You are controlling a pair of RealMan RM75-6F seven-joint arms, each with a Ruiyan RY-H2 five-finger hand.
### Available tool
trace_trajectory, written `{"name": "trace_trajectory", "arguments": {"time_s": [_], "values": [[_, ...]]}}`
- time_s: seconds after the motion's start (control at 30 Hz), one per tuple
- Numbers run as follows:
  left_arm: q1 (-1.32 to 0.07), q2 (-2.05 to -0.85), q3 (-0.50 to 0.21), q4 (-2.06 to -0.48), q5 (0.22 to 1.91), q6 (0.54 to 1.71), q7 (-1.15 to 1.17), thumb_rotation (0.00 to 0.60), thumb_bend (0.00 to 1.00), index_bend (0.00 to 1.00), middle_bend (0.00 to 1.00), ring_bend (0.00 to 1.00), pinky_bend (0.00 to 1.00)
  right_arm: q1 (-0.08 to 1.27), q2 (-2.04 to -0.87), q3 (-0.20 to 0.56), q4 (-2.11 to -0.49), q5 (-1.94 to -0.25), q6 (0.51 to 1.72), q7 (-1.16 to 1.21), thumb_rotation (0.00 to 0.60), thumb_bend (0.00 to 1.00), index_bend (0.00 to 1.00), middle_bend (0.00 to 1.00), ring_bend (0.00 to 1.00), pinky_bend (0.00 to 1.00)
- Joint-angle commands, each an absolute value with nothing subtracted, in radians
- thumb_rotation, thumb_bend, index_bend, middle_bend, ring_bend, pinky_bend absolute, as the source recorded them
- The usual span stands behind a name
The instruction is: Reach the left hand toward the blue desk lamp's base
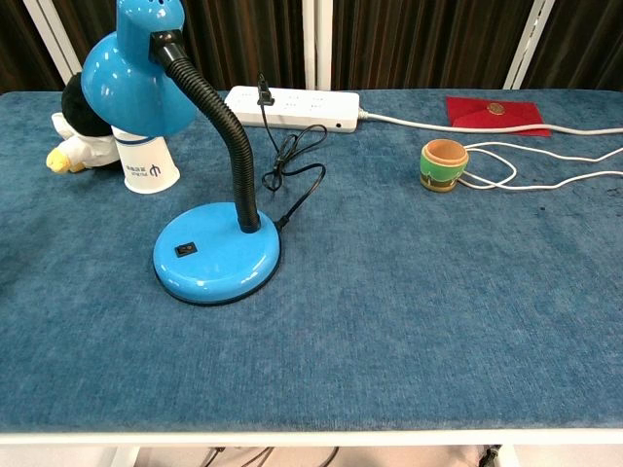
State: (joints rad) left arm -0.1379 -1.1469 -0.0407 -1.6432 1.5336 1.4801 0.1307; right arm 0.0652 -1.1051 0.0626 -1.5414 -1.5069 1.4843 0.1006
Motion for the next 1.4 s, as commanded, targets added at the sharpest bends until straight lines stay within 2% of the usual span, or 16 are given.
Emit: {"name": "trace_trajectory", "arguments": {"time_s": [0.03,0.5,0.6,0.7,0.77,0.8,0.87,0.93,1.07,1.23,1.4], "values": [[-0.138,-1.147,-0.041,-1.644,1.535,1.481,0.13,0.6,0.01,0.04,0.0,0.0,0.0,0.065,-1.105,0.062,-1.541,-1.507,1.484,0.1,0.6,0.19,0.0,0.0,0.0,0.0],[-0.149,-1.141,-0.042,-1.659,1.545,1.47,0.112,0.6,0.01,0.04,0.0,0.0,0.0,0.069,-1.099,0.068,-1.552,-1.506,1.485,0.101,0.6,0.19,0.0,0.0,0.0,0.0],[-0.161,-1.142,-0.029,-1.654,1.576,1.455,0.093,0.6,0.02,0.04,0.05,0.01,0.06,0.069,-1.1,0.067,-1.553,-1.503,1.479,0.1,0.6,0.19,0.0,0.0,0.0,0.0],[-0.177,-1.144,-0.006,-1.657,1.62,1.431,0.082,0.6,0.1,0.04,0.32,0.18,0.27,0.069,-1.105,0.061,-1.552,-1.513,1.48,0.102,0.6,0.19,0.0,0.0,0.0,0.0],[-0.193,-1.153,0.014,-1.66,1.66,1.408,0.073,0.6,0.17,0.04,0.4,0.3,0.38,0.071,-1.109,0.058,-1.552,-1.52,1.48,0.104,0.6,0.19,0.0,0.0,0.0,0.0],[-0.202,-1.159,0.02,-1.661,1.678,1.399,0.077,0.6,0.21,0.04,0.47,0.37,0.44,0.072,-1.109,0.057,-1.553,-1.523,1.478,0.105,0.6,0.19,0.0,0.0,0.0,0.0],[-0.227,-1.174,0.032,-1.667,1.713,1.365,0.099,0.6,0.31,0.06,0.67,0.59,0.6,0.074,-1.11,0.056,-1.553,-1.525,1.476,0.102,0.6,0.19,0.0,0.0,0.0,0.0],[-0.257,-1.189,0.038,-1.68,1.731,1.318,0.122,0.6,0.35,0.07,0.75,0.7,0.69,0.076,-1.111,0.055,-1.554,-1.524,1.472,0.1,0.6,0.19,0.0,0.0,0.0,0.0],[-0.317,-1.218,0.03,-1.711,1.7,1.203,0.161,0.6,0.38,0.07,0.76,0.75,0.77,0.074,-1.109,0.054,-1.555,-1.517,1.467,0.099,0.6,0.19,0.0,0.0,0.0,0.0],[-0.403,-1.264,-0.002,-1.728,1.629,1.054,0.238,0.6,0.38,0.06,0.77,0.75,0.78,0.071,-1.106,0.059,-1.544,-1.496,1.462,0.116,0.6,0.19,0.0,0.0,0.0,0.0],[-0.453,-1.325,-0.015,-1.733,1.599,0.99,0.328,0.6,0.38,0.06,0.77,0.75,0.78,0.073,-1.102,0.062,-1.542,-1.49,1.456,0.124,0.6,0.19,0.0,0.0,0.0,0.0]]}}
